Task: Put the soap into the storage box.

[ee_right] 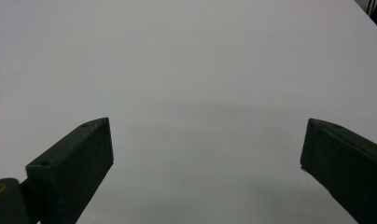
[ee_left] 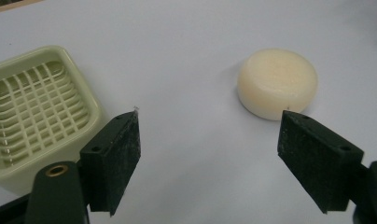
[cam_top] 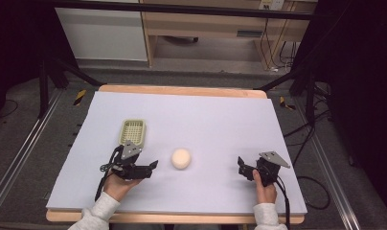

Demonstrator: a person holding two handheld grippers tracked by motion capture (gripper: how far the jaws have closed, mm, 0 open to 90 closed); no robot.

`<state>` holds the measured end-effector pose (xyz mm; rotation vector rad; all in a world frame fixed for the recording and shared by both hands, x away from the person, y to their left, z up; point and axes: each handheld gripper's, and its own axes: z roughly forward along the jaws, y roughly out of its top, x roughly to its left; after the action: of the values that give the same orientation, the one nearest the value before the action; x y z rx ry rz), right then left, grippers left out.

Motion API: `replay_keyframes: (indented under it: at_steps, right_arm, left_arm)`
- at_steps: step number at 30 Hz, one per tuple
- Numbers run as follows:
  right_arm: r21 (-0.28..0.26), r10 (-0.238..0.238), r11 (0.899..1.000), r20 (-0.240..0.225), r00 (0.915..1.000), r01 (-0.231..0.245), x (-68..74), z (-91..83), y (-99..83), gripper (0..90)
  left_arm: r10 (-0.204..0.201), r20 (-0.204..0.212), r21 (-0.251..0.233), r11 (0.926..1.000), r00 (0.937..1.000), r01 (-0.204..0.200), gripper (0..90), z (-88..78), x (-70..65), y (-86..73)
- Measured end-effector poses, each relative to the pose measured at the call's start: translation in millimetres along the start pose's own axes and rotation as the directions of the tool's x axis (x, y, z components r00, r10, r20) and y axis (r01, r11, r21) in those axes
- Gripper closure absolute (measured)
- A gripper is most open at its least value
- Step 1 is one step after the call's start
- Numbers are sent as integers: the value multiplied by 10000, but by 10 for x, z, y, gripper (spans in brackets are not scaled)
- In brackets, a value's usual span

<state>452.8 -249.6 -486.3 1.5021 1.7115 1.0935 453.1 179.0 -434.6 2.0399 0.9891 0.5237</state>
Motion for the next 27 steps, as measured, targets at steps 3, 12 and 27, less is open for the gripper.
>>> replay_keyframes:
  at_steps: [3, 12, 27]
  right_arm:
    - [-7, 9, 10000, 10, 10000, -9, 2, 0, 0, 29]
    - [16, 0, 10000, -25, 10000, 0, -1, 1, 1, 29]
    - [4, -26, 10000, -50, 10000, 26, 1, 0, 0, 29]
  left_arm:
    - [71, 46, 41, 10000, 10000, -72, 208, 26, -29, 28]
    - [158, 226, 34, 9999, 9996, -158, 209, 111, -113, 103]
    - [202, 460, 117, 9997, 9987, -208, 204, 233, -214, 204]
